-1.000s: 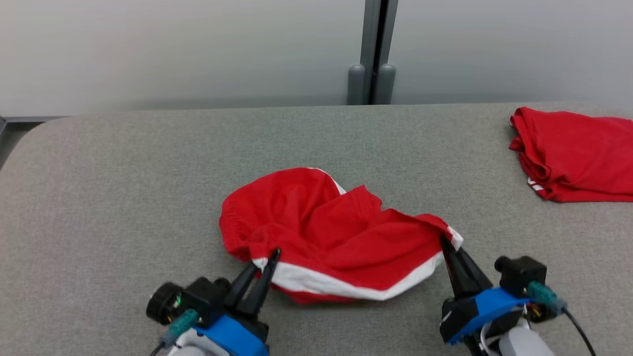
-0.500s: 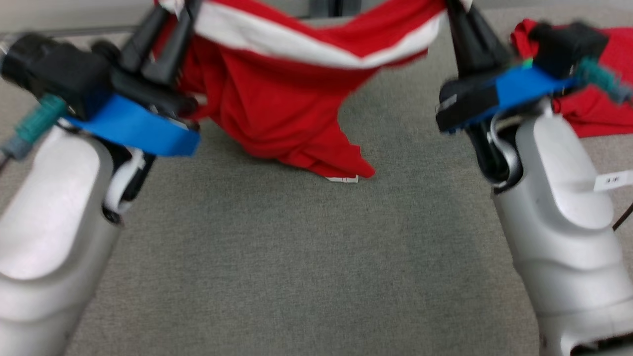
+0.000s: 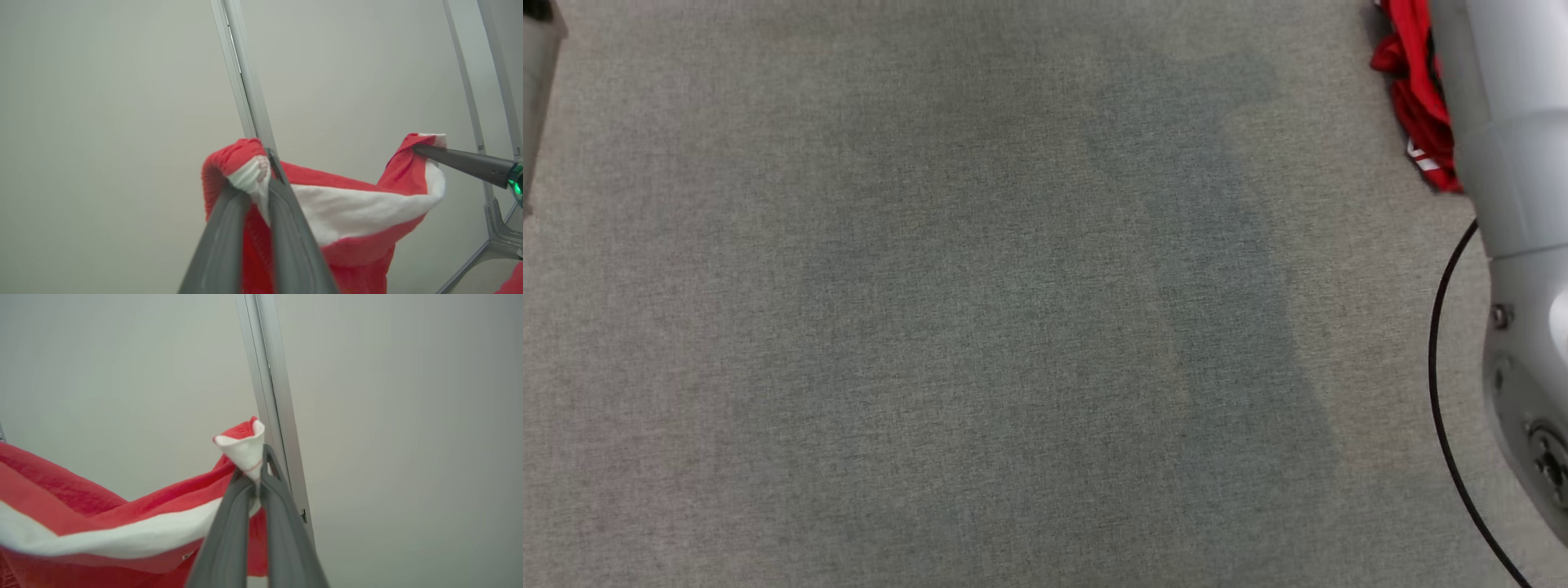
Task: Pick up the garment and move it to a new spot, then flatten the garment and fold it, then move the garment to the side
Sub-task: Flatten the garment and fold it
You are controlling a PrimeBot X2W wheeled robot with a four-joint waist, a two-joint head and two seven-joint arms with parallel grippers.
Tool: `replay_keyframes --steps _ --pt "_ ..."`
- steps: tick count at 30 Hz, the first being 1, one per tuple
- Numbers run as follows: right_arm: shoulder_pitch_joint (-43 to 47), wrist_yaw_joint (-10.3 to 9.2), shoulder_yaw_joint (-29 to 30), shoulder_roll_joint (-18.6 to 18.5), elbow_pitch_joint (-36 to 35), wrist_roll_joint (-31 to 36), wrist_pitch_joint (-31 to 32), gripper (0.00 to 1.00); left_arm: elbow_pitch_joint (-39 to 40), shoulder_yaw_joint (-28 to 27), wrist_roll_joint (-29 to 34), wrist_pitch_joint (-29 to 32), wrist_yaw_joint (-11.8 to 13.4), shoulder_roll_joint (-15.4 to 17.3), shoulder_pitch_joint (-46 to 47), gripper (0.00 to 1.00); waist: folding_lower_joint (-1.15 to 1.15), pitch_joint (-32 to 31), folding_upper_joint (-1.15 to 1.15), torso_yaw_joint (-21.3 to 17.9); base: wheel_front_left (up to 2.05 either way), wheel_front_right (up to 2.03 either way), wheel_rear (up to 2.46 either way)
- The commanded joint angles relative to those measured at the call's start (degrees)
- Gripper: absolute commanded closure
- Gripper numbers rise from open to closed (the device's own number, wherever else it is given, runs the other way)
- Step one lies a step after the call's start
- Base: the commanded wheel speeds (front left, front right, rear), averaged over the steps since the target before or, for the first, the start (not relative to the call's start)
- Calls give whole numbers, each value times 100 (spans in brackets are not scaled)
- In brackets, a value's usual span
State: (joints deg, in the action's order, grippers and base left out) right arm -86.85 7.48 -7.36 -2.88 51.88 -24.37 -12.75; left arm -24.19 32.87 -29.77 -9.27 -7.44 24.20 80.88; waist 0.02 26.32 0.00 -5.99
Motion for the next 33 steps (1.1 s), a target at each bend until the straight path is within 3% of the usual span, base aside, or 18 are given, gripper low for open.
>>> replay_keyframes --steps 1,6,12,18,28,33 --pt "-240 3 -22 -4 199 -116 -90 100 -141 113 -94 -117 -6 -34 202 100 -2 -46 0 -19 0 0 0" --pt "-327 3 -270 -1 655 -282 -189 100 -413 454 -451 -300 -7 -13 186 100 -2 80 0 40 0 0 0" --pt "242 3 -567 -2 966 -433 -233 100 -656 786 -722 -499 -7 -22 -463 100 -2 147 0 160 0 0 0" --pt "1492 2 -765 -14 812 -460 -245 100 -558 702 -883 -599 17 -193 -1873 100 -2 -50 0 259 0 0 0" --pt "4147 3 -854 -258 -41 -662 -248 100 311 -3 -393 -595 102 -579 -4952 100 -2 -842 0 345 0 0 0" --pt "5278 3 -978 -376 -469 -982 -248 100 596 -94 -210 -596 55 -723 -6100 100 -2 -1237 0 372 0 0 0"
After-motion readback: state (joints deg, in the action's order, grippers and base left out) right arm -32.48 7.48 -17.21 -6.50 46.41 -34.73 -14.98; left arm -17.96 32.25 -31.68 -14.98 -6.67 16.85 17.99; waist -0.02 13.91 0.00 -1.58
